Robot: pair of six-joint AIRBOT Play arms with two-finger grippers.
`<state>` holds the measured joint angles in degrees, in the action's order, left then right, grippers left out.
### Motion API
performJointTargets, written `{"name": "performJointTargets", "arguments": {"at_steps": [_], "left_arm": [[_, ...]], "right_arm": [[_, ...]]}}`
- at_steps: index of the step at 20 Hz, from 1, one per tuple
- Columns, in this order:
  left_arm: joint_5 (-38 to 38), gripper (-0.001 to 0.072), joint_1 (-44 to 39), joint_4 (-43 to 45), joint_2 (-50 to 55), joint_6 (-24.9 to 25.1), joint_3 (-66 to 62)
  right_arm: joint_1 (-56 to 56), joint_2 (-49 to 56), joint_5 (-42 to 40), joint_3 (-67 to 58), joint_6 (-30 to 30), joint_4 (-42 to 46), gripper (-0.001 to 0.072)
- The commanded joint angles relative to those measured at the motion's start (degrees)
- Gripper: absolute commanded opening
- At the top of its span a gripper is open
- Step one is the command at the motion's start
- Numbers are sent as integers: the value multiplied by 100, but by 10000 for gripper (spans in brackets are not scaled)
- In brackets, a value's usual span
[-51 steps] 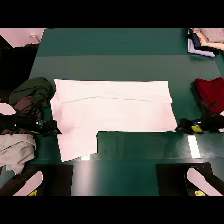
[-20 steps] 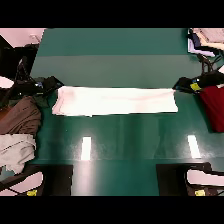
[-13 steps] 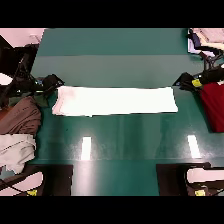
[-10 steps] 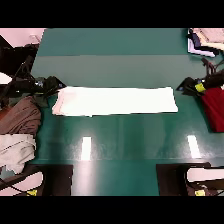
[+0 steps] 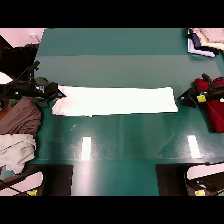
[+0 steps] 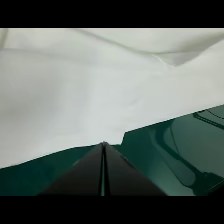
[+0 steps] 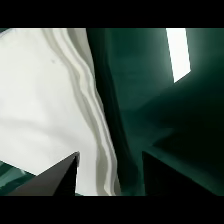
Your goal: Fold the shirts.
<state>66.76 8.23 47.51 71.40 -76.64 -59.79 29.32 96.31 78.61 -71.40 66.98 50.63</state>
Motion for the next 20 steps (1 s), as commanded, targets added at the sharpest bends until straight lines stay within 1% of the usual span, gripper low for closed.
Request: {"name": "performJointTargets", "arguments": {"at_steps": [1,4,6,7,8,9,10,12,14,16,19,20], "left_arm": [[129,22,-2,-9,2,11,9],[129,22,-2,-7,2,11,9],[129,22,-2,-7,2,11,9],[133,22,-2,-7,2,11,9],[140,22,-2,-7,2,11,9],[168,22,-4,-9,2,7,9],[173,21,-42,-17,2,-15,9],[-11,21,-356,-13,2,-225,7],[-450,20,-1001,9,39,-249,-35],[-737,20,-1609,35,293,-291,-385],[-787,20,-2260,35,1110,-442,-1493],[-748,20,-2448,37,1443,-442,-1897]], "right_arm": [[-188,378,151,-234,-133,-166,444],[-522,542,122,-343,-133,-166,442],[-726,645,107,-341,-151,-166,402],[-811,691,125,-341,-236,-164,253],[-872,699,133,-337,-348,-164,152],[-898,691,138,-343,-442,-168,28],[-914,664,144,-348,-457,-203,17],[-922,529,181,-350,-503,-479,15],[-935,258,223,-361,-514,-643,13],[-1012,-33,450,-597,-490,-645,12],[-1200,-463,833,-1316,138,-684,11],[-1298,-577,942,-1576,221,-774,11]]}}
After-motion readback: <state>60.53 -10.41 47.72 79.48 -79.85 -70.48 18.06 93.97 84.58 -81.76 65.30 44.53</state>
